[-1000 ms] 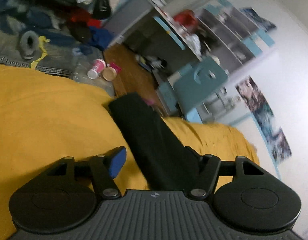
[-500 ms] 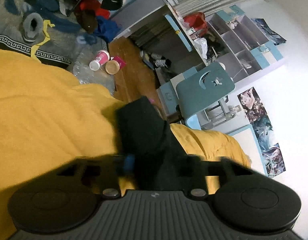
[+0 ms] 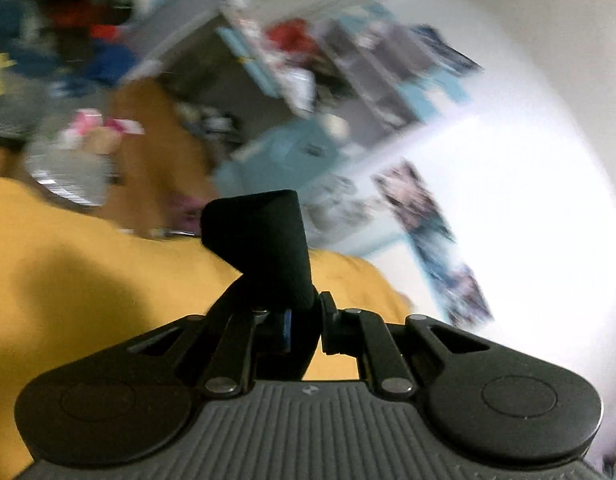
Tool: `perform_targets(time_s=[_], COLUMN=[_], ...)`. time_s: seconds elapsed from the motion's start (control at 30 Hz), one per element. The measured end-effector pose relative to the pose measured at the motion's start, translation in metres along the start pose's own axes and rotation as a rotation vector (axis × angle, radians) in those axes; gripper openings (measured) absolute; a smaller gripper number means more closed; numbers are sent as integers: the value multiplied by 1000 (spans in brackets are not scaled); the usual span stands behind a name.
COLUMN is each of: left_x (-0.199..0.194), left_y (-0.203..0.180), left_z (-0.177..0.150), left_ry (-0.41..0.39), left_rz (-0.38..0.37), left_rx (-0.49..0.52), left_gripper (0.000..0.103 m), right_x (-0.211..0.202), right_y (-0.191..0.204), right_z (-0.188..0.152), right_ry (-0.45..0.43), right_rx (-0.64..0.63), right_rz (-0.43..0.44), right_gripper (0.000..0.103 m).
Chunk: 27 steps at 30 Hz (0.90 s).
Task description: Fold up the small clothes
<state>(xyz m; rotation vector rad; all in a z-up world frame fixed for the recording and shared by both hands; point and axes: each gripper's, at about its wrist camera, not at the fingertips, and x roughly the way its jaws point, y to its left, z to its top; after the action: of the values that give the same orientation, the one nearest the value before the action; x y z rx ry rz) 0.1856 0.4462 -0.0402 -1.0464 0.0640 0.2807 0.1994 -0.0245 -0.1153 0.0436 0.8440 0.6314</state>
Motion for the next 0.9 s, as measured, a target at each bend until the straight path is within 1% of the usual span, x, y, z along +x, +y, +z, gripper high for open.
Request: perform_targets(time_s=[0.1,0.2,0.3,0.33,0.4,0.43,0.53,0.63,0.67,0.7,0.73,0.77,0.8,0.83,0.9], left_x=[14,30,41,46,54,58,73,96,100,100,102,103,102,100,89], left_y=[-64,-124,-174,-189,-208,-216,-218,-206,-201,-199,-198,-199,-200,-203,-212], left_z=[-35,-86,-149,-175,-220,-251,-334,-415,-441,-463,-481,-493,-498,-497,-479], left_ry=[77,170,263,301,365,402,512,648,665,662,683,723,752,765,756], left_rz=[-126,-252,-367,-402,-446,-465,-498,-453,-419,-383,-370,-374,-396,-432,-502], left_rx=[82,156,226,248,270,291,337,401,462,536,606,634,629,616,601], left_gripper=[13,13,13,13,13,13,13,14,15,16,17,17,18,20,33], right_x=[-15,-30,-45,-50,-59,-63,-75,-87,-91,-97,-100,-104,-106,-108,-106], right_y=[-24,-55,-85,-95,-115,-124,-150,-171,-177,-185,-192,-197,-204,-211,-221], right_z=[-3,-8,-13,-15,-20,-22,-29,-36,-38,-41,-43,-46,-48,-51,-53], right_ry=[-21,-40,-51,-55,-60,-60,-55,-49,-49,-52,-55,-55,-55,-55,-50], right_rx=[43,105,164,180,212,226,262,267,267,269,274,284,298,313,337], right_rz=[-20,-42,-67,-77,-98,-108,-138,-194,-216,-240,-260,-279,-296,-309,-333], right_gripper=[83,83,83,83,83,83,83,83,83,83,83,83,83,83,83])
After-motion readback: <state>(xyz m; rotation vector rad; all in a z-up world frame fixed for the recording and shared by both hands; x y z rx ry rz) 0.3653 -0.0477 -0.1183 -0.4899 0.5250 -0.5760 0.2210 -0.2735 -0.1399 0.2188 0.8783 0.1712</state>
